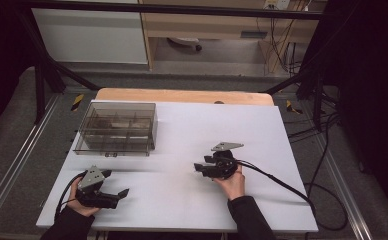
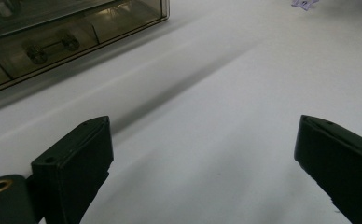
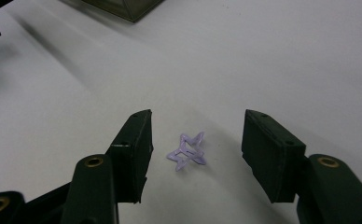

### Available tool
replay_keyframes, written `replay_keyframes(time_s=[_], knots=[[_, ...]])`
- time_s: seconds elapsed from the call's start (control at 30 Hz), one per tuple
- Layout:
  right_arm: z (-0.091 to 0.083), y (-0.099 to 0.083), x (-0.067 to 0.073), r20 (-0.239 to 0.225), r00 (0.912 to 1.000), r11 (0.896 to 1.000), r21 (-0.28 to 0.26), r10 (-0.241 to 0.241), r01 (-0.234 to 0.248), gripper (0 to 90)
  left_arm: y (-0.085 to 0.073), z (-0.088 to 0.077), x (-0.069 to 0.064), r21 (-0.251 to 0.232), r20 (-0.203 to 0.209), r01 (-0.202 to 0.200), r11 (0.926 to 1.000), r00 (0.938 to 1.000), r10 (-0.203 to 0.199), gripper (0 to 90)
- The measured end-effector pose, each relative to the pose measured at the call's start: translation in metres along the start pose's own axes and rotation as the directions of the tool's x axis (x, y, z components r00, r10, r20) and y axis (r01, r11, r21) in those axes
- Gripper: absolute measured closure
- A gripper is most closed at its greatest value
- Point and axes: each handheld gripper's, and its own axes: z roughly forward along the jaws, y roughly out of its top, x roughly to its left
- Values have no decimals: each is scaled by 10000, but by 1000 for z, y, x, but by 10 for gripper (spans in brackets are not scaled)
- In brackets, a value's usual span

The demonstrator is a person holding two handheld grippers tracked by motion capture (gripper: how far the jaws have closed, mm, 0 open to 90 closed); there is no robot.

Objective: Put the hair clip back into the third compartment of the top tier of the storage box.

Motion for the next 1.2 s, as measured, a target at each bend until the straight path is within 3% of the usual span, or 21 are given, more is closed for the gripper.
replay_keyframes(time_s=[0.23,0.67,1.2], knots=[[1,-1,1,-39,9999,9999,33,107,-106,553,0,0,0,15,20,17,10000,10000,-17,42],[5,-3,1,65,9986,9980,349,532,-534,656,0,1,0,17,20,15,10000,10000,-15,42],[9,-4,-1,29,9973,9961,503,731,-731,767,0,1,0,17,31,11,10000,10000,-11,42]])
